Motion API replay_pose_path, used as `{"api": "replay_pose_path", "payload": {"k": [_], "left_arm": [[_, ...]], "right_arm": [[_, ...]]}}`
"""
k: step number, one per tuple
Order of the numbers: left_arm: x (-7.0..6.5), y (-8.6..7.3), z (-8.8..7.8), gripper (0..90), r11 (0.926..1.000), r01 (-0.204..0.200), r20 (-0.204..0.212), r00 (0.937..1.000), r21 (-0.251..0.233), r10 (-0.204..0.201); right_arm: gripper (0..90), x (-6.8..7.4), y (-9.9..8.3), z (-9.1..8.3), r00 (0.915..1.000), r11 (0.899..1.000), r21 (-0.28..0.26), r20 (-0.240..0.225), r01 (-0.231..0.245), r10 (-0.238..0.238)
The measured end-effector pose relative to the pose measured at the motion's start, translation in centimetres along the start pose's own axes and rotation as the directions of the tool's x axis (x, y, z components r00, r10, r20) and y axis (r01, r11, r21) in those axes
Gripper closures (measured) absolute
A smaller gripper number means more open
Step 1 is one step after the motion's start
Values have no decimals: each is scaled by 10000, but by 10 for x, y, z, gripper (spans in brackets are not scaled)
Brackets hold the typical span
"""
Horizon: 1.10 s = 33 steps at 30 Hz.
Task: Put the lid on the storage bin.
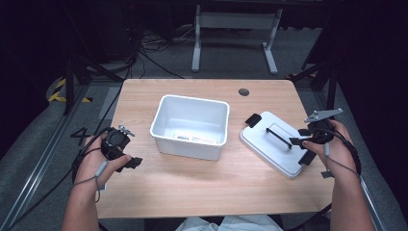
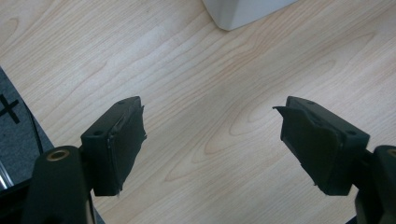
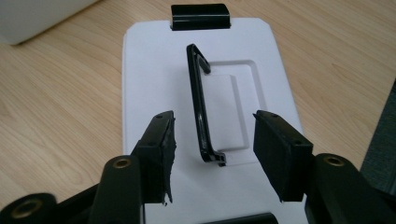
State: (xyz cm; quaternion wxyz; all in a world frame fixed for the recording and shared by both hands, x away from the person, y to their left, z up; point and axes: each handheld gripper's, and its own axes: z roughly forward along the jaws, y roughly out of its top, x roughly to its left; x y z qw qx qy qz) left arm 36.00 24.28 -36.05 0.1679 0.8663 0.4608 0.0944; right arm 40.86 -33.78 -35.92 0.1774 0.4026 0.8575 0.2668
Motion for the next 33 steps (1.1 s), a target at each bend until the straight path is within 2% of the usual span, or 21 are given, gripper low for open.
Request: {"api": "replay_pose_path", "payload": {"k": [1, 2, 4, 9, 11, 16, 20, 24, 27, 30, 32, 33], "left_arm": [[0, 0, 0, 222, 10000, 0, 0, 10000, 0, 0], [-1, 1, 0, 222, 10000, 11, -114, 9999, -32, -12], [-1, 1, 0, 222, 10000, -17, -94, 10000, -42, 17], [-3, 1, 0, 236, 10000, -34, 185, 9998, -63, 36], [-4, 0, 1, 240, 10000, -8, 319, 9995, -24, 8], [-5, -2, 1, 243, 10000, -1, 355, 9994, 30, 0], [-5, -4, 1, 243, 10000, -78, 312, 9995, 49, 76], [-4, -6, 0, 243, 10000, -67, 332, 9994, -13, 67], [-3, -8, 0, 243, 10000, -9, 319, 9995, -61, 11], [-2, -10, 0, 243, 9999, 90, 286, 9996, -88, -87], [-2, -10, 0, 243, 9999, 109, 306, 9995, -98, -106], [-2, -10, 0, 243, 9999, 138, 339, 9993, -89, -135]], "right_arm": [[500, 0, 0, 0, 10000, 10000, 0, 0, 0, 0], [500, 1, 1, 0, 9997, 9998, -10, -158, -208, 207], [488, 2, 2, 0, 9999, 9999, -72, -80, -142, 141], [485, 5, 5, 0, 9990, 9988, -223, -89, -446, 444], [483, 5, 6, 1, 9993, 9991, -222, -106, -349, 346], [465, 8, 8, 8, 9996, 9997, -43, -171, -234, 233], [454, 10, 10, 18, 9998, 9993, 338, -96, -149, 153], [472, 11, 10, 34, 9999, 9946, 1028, -50, 138, -133], [476, 11, 10, 42, 9992, 9915, 1248, 72, 380, -392], [513, 9, 10, 53, 9973, 9853, 1585, 266, 633, -683], [539, 9, 9, 57, 9972, 9842, 1649, 286, 639, -695], [583, 8, 10, 64, 9979, 9831, 1755, 299, 520, -581]]}}
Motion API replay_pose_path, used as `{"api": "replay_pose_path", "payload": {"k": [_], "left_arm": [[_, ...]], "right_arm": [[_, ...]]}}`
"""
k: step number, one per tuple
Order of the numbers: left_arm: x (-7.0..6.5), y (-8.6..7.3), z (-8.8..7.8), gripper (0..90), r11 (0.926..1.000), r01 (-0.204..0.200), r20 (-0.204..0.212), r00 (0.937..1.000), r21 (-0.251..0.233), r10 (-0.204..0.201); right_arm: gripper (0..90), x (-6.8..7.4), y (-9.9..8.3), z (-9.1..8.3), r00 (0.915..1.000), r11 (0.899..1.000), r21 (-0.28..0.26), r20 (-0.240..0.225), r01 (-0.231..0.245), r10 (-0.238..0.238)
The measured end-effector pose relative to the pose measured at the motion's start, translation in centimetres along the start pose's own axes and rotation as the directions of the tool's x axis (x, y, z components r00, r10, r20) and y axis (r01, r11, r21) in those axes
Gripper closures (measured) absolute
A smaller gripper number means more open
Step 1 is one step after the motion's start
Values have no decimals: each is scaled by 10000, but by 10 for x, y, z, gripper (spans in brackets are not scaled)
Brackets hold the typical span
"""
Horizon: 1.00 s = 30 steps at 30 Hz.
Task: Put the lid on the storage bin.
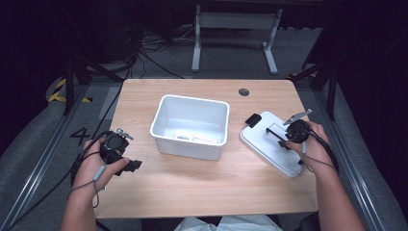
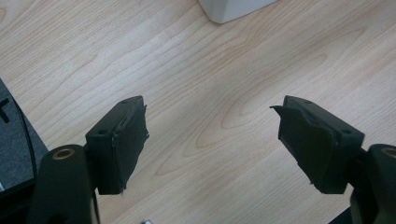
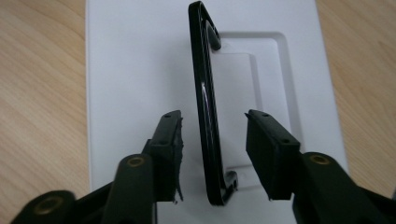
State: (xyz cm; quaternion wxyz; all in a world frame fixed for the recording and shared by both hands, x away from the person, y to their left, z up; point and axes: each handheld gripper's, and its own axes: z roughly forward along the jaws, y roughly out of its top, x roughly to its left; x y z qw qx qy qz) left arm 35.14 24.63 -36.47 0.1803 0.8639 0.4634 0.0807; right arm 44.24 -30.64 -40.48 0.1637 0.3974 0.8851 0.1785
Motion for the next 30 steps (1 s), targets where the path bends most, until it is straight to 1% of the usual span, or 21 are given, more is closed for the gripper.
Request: {"api": "replay_pose_path", "payload": {"k": [1, 3, 5, 7, 10, 12, 13, 15, 17, 19, 22, 23, 27, 28, 30], "left_arm": [[0, 0, 1, 243, 10000, 7, 10, 10000, 3, -7], [1, 0, 1, 243, 10000, -56, 32, 10000, 30, 55], [1, 1, 2, 243, 10000, -27, 62, 10000, 55, 26], [1, 1, 3, 243, 10000, 2, 47, 10000, 75, -2], [2, 2, 3, 243, 10000, -23, 77, 10000, 88, 22], [1, 2, 4, 242, 9999, -49, 69, 10000, 124, 48], [0, 2, 4, 242, 9999, 24, 126, 9999, 121, -25], [0, 2, 4, 241, 9999, -71, 119, 9999, 120, 70], [0, 2, 4, 242, 9999, -56, 128, 9999, 86, 55], [0, 2, 4, 241, 10000, 12, 148, 9999, 98, -14], [1, 2, 4, 241, 9999, -21, 110, 9999, 112, 19], [1, 2, 4, 241, 9999, -55, 93, 9999, 111, 54], [2, 1, 4, 241, 10000, 13, 140, 9999, 76, -14], [2, 1, 3, 241, 9999, 84, 132, 9999, 75, -85], [2, 1, 2, 242, 10000, 60, 115, 9999, 36, -60]], "right_arm": [[612, -1, 2, 7, 9997, 9997, 91, -81, -231, 232], [649, -2, 4, 12, 9998, 9998, 140, -82, -155, 156], [713, -2, 6, 15, 9998, 9996, 251, -113, -134, 137], [748, -3, 6, 16, 9998, 9995, 295, -163, -117, 122], [810, -3, 5, 15, 9995, 9992, 274, -107, 289, -287], [817, -2, 5, 15, 9992, 9988, 308, -96, 382, -379], [822, -2, 6, 15, 9987, 9982, 308, -33, 516, -515], [825, -2, 6, 15, 9973, 9969, 296, -14, 733, -733], [829, -3, 6, 15, 9969, 9965, 276, -19, 783, -783], [832, -4, 5, 15, 9974, 9972, 179, -64, 720, -719], [835, -5, 5, 15, 9972, 9971, 174, -102, 746, -745], [837, -5, 5, 15, 9969, 9966, 222, -54, 792, -791], [846, -7, 6, 14, 9971, 9967, 277, 28, 757, -758], [847, -8, 6, 14, 9974, 9969, 312, -8, 726, -726], [848, -10, 6, 13, 9975, 9971, 302, -112, 701, -698]]}}
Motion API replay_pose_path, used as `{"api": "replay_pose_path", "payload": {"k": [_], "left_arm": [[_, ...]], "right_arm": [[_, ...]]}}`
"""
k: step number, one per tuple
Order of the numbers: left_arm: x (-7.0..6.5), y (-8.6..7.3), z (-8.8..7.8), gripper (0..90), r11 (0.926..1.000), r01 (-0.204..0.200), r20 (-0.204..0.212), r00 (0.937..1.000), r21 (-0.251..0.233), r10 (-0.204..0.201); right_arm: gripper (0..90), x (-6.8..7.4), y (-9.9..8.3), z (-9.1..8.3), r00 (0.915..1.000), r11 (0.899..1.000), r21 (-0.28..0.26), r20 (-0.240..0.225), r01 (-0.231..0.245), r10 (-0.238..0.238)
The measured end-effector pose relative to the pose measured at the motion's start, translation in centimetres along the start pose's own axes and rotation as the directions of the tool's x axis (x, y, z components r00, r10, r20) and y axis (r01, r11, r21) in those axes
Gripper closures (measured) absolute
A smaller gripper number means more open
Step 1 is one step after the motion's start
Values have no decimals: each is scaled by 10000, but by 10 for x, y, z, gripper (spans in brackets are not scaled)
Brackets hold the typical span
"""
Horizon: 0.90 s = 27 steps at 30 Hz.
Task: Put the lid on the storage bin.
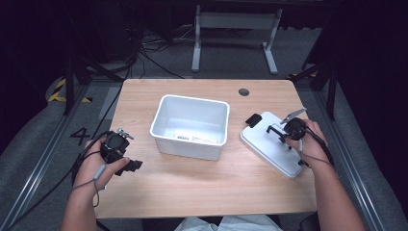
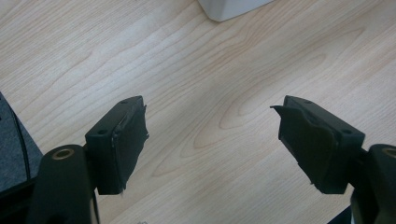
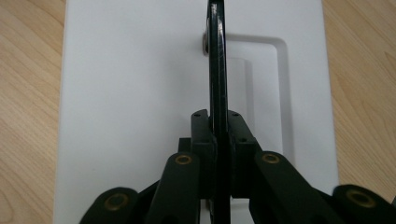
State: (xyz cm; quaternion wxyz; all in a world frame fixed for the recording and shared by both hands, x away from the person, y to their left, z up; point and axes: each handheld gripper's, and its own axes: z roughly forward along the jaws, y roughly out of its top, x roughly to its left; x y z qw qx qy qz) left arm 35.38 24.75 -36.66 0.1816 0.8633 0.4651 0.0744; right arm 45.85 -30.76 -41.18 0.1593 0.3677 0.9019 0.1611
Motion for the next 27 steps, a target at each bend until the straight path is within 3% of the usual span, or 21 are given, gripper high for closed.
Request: {"api": "replay_pose_path", "payload": {"k": [7, 23, 27], "left_arm": [[1, 0, -4, 242, 9999, 36, -36, 10000, -117, -36], [7, 7, -7, 242, 9997, -7, 145, 9999, -242, 11], [7, 8, -7, 246, 9997, 152, 134, 9998, -191, -149]], "right_arm": [[849, -5, 8, -17, 9992, 9993, -77, 95, 377, -376], [848, -8, 26, -75, 9991, 9980, -541, 263, 332, -318], [848, -10, 30, -87, 9986, 9967, -672, 300, 450, -430]]}}
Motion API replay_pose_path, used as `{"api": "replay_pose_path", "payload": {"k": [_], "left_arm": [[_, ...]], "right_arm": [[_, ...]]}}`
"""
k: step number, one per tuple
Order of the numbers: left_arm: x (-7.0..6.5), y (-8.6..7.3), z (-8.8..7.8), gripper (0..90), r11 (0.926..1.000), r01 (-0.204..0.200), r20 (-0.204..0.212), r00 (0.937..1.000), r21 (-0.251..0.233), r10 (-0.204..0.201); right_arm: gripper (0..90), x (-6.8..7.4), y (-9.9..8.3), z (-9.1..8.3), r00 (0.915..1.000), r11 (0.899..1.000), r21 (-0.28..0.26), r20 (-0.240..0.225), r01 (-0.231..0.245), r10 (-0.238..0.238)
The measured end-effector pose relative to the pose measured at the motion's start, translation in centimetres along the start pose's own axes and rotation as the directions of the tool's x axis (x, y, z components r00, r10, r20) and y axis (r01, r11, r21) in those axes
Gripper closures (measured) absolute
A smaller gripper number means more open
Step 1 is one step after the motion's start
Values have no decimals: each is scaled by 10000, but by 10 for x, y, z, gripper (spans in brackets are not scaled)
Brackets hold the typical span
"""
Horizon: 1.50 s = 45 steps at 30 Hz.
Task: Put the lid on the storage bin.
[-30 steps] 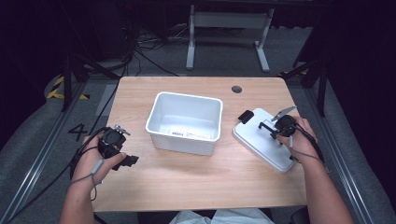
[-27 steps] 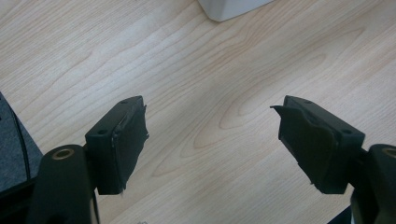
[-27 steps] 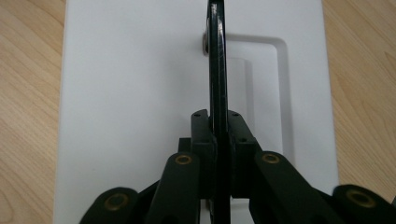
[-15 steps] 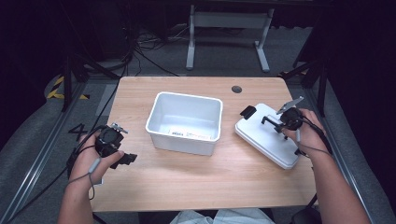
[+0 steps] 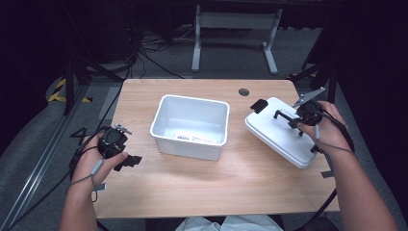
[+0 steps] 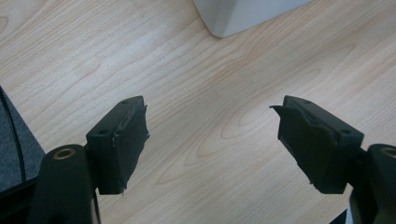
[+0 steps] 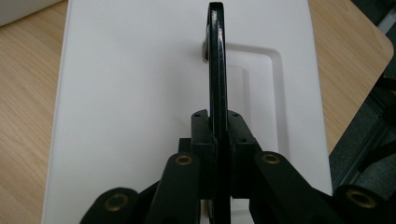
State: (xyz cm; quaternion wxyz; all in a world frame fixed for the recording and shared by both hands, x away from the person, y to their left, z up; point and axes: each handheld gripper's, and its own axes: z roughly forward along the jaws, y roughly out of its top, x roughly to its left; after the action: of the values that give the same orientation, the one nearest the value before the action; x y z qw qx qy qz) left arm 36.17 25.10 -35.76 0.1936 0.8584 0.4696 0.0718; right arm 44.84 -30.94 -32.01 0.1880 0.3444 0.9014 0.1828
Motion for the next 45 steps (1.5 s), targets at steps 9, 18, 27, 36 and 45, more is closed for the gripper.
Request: {"api": "replay_pose_path", "payload": {"k": [9, 18, 27, 36, 45], "left_arm": [[2, 0, -1, 246, 10000, -96, -67, 9999, 12, 96], [2, 0, -1, 245, 10000, -89, -30, 10000, 7, 89], [0, -1, -1, 244, 10000, 19, 25, 10000, 43, -19], [1, -7, -4, 244, 9999, 96, -34, 9999, -33, -96], [3, -10, -7, 244, 9999, 117, -71, 9999, -118, -118]], "right_arm": [[848, 2, 12, -21, 9996, 9995, -184, 171, 247, -244], [848, 5, 23, -35, 9985, 9977, -458, 232, 502, -491], [848, 15, 43, -48, 9956, 9921, -834, 146, 935, -926], [848, 32, 77, -55, 9845, 9779, -1158, -11, 1738, -1751], [848, 52, 113, -53, 9658, 9570, -1473, -319, 2501, -2573]]}}
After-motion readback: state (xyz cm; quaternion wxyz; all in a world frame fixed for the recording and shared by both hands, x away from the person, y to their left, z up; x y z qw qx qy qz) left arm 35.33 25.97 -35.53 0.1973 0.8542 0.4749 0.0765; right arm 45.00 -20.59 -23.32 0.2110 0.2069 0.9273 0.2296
